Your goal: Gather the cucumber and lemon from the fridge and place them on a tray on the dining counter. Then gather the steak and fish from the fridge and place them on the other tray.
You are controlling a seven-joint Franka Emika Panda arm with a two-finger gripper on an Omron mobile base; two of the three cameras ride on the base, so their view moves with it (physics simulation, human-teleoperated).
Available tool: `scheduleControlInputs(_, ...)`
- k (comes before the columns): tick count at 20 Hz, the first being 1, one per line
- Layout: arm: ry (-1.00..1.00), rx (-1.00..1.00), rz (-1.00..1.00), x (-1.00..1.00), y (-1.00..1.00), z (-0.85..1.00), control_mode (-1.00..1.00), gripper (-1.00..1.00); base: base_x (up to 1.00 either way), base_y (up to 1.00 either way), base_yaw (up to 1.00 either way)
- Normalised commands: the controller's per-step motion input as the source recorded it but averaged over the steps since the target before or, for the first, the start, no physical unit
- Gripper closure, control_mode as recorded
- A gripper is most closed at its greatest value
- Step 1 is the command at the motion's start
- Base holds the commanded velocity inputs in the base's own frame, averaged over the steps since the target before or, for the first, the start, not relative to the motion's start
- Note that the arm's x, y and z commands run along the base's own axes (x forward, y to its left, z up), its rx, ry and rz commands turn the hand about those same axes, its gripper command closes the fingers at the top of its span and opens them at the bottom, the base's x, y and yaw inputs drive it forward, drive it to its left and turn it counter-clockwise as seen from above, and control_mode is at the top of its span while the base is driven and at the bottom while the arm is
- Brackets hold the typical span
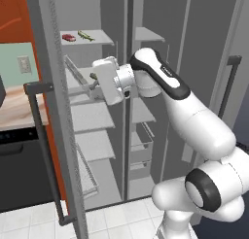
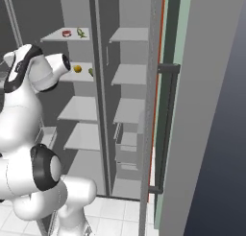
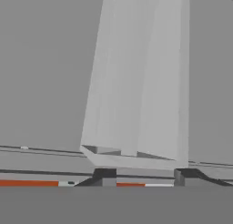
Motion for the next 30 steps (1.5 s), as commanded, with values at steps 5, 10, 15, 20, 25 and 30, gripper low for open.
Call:
scheduleControlInputs(5,0.00,0.00,0.07,0.00,1.00,0.00,-1.00,-1.00,0.00,0.00,0.00)
scheduleControlInputs(10,0.00,0.00,0.05,0.00,0.95,0.00,-1.00,-1.00,0.00,0.00,0.00)
scheduleControlInputs(15,-0.01,0.00,0.01,0.00,0.63,0.00,-1.00,-1.00,0.00,0.00,0.00)
scheduleControlInputs(20,-0.16,-0.03,-0.02,-0.33,0.03,0.05,-1.00,-1.00,0.00,0.00,0.00)
scheduleControlInputs(25,-0.16,-0.01,-0.04,-0.48,-0.34,0.15,-1.00,-1.00,0.00,0.00,0.00)
scheduleControlInputs(30,-0.15,-0.01,0.00,-0.33,-0.65,0.20,-1.00,-1.00,0.00,0.00,0.00)
